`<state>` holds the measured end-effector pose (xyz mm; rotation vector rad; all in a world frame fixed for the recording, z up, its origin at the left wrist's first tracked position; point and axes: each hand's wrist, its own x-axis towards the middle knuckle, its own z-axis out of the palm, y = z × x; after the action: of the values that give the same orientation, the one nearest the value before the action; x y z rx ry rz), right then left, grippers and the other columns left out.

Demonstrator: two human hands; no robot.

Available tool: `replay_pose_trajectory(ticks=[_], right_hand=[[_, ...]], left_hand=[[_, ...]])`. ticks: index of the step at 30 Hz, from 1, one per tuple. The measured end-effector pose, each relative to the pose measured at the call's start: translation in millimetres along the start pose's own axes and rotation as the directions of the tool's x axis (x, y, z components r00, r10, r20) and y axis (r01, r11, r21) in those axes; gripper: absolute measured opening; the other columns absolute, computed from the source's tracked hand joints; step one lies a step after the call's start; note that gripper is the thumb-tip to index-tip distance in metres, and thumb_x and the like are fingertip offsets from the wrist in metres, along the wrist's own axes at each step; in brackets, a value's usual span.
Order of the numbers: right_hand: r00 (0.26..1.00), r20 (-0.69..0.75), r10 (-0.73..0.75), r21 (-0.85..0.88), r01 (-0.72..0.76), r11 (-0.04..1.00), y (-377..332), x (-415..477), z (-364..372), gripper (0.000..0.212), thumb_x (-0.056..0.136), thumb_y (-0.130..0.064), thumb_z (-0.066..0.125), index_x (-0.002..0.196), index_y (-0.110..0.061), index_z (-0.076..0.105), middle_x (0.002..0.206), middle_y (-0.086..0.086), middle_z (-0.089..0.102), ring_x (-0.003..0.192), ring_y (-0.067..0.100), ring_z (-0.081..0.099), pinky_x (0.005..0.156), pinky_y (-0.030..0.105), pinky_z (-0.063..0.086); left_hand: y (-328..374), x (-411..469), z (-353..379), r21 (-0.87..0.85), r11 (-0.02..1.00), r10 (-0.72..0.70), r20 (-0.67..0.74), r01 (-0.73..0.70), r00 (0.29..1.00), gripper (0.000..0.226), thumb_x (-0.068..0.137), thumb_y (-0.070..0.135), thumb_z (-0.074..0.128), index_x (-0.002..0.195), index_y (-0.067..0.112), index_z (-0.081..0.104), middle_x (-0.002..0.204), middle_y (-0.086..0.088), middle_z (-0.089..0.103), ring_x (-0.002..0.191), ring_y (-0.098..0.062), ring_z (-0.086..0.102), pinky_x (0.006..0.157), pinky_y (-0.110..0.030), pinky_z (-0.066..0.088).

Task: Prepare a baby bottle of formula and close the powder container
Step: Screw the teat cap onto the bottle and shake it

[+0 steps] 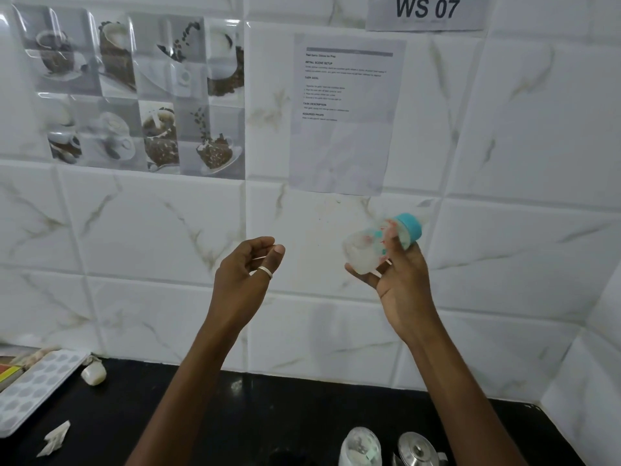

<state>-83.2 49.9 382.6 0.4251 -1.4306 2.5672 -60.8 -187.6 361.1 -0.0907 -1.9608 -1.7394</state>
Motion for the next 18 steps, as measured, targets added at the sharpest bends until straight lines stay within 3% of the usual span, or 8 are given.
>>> replay_pose_trajectory(ticks=[4,6,8,10,14,16,18], right_hand=[[0.984,0.140,0.113,-0.325,-0.062,0.944,7,-7,2,0.066,0.075,-0.046,0.082,0.131,-0.023,0.056,0.117,0.004,0.073,0.114,0.032,0.070,0.085,0.061,0.059],[0.990,0.122,0.074,-0.249,-0.042,0.968,5,-5,0,0.061,0.080,-0.040,0.078,0.132,-0.020,0.056,0.119,0.005,0.073,0.114,0.033,0.070,0.082,0.060,0.060],[0.999,0.033,0.025,-0.022,-0.024,0.999,-2,-1,0,0.054,0.086,-0.034,0.070,0.133,-0.015,0.055,0.121,0.011,0.071,0.111,0.035,0.071,0.076,0.055,0.062],[1.000,-0.004,-0.003,0.014,0.003,1.000,-4,2,0,0.051,0.086,-0.034,0.068,0.132,-0.015,0.054,0.122,0.012,0.069,0.110,0.034,0.072,0.075,0.053,0.062],[0.976,0.175,0.129,-0.372,-0.055,0.927,5,-8,3,0.059,0.076,-0.045,0.079,0.127,-0.025,0.057,0.117,0.005,0.073,0.112,0.030,0.071,0.080,0.052,0.062],[0.985,0.145,0.091,-0.302,-0.043,0.952,1,-7,2,0.067,0.072,-0.048,0.081,0.129,-0.021,0.058,0.116,0.004,0.074,0.110,0.029,0.072,0.076,0.049,0.062],[0.999,0.046,0.029,-0.070,-0.026,0.997,-5,-2,1,0.062,0.081,-0.042,0.075,0.133,-0.014,0.056,0.123,0.012,0.070,0.109,0.033,0.072,0.073,0.051,0.062]], left_hand=[[2,1,2,-0.007,1.000,0.000,-0.007,0.000,1.000,0.019,0.094,0.049,0.070,0.111,0.041,0.068,0.109,0.014,0.076,0.106,-0.007,0.072,0.101,-0.042,0.058],[2,1,2,-0.010,1.000,-0.002,-0.002,0.002,1.000,0.017,0.094,0.049,0.070,0.110,0.042,0.068,0.109,0.015,0.076,0.106,-0.005,0.072,0.100,-0.041,0.058],[2,0,1,-0.010,1.000,-0.002,0.003,0.002,1.000,0.017,0.094,0.049,0.070,0.110,0.042,0.067,0.110,0.015,0.076,0.106,-0.005,0.072,0.100,-0.041,0.058],[2,0,0,-0.006,1.000,0.000,-0.001,0.000,1.000,0.019,0.094,0.048,0.070,0.112,0.041,0.067,0.110,0.014,0.076,0.107,-0.006,0.072,0.101,-0.041,0.058],[3,1,2,-0.013,1.000,-0.002,-0.006,0.002,1.000,0.019,0.094,0.047,0.070,0.112,0.040,0.068,0.109,0.013,0.076,0.106,-0.007,0.072,0.101,-0.042,0.058],[3,1,2,-0.014,1.000,0.000,-0.001,0.000,1.000,0.019,0.094,0.048,0.070,0.112,0.040,0.068,0.109,0.013,0.076,0.106,-0.006,0.072,0.101,-0.042,0.058],[2,0,1,-0.011,1.000,0.002,0.000,-0.002,1.000,0.019,0.094,0.048,0.070,0.111,0.041,0.068,0.109,0.014,0.076,0.106,-0.006,0.072,0.101,-0.042,0.058]])
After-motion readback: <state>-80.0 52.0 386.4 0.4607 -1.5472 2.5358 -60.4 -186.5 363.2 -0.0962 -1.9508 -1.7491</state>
